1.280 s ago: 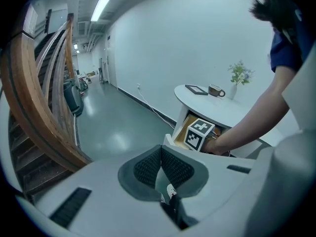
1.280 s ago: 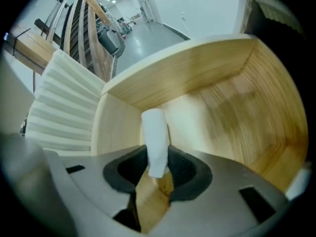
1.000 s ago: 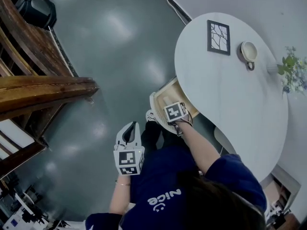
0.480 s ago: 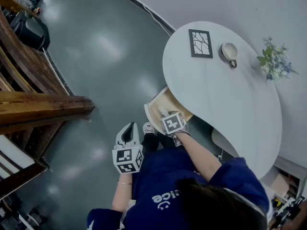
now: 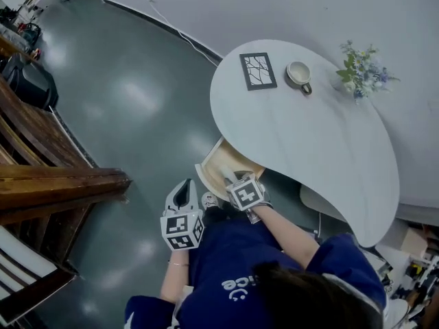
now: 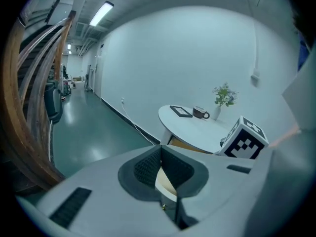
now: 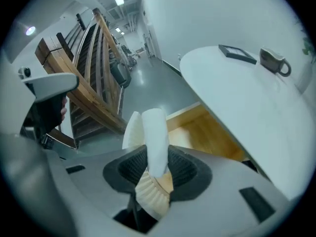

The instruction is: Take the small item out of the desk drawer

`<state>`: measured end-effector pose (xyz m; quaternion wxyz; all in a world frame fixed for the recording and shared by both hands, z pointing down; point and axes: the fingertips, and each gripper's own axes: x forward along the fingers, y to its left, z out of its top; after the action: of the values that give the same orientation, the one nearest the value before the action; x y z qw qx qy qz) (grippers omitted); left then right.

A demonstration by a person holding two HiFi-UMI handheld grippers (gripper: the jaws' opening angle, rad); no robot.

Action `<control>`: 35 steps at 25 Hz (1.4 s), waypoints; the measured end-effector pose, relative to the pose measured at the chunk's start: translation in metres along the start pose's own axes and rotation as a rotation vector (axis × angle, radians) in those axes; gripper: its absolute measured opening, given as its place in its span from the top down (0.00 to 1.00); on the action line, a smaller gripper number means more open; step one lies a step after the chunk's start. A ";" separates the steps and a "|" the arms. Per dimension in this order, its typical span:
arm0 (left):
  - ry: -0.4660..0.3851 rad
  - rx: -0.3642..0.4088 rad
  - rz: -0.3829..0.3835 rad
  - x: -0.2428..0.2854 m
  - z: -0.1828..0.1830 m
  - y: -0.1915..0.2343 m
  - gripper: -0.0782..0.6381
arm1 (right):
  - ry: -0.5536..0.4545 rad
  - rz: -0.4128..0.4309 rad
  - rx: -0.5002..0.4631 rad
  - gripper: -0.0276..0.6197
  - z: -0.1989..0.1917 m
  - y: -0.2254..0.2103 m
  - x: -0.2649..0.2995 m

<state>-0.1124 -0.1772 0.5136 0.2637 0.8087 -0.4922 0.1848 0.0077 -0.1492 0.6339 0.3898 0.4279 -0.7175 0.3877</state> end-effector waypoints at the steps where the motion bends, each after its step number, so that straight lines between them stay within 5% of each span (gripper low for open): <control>1: -0.004 0.001 -0.010 0.002 0.002 -0.002 0.88 | -0.023 0.003 0.004 0.74 0.003 0.001 -0.007; 20: -0.098 0.134 -0.194 0.023 0.058 -0.065 0.88 | -0.457 -0.147 0.066 0.74 0.049 -0.035 -0.141; 27: -0.203 0.087 -0.204 0.015 0.099 -0.076 0.88 | -0.604 -0.222 0.095 0.74 0.062 -0.048 -0.190; 35: -0.269 0.237 -0.219 0.007 0.121 -0.094 0.88 | -0.701 -0.318 0.130 0.74 0.062 -0.071 -0.229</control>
<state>-0.0209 -0.2204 0.3981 0.1171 0.9002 -0.4068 0.1022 0.1341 -0.1567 0.4211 0.1485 0.6640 -0.7058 0.1972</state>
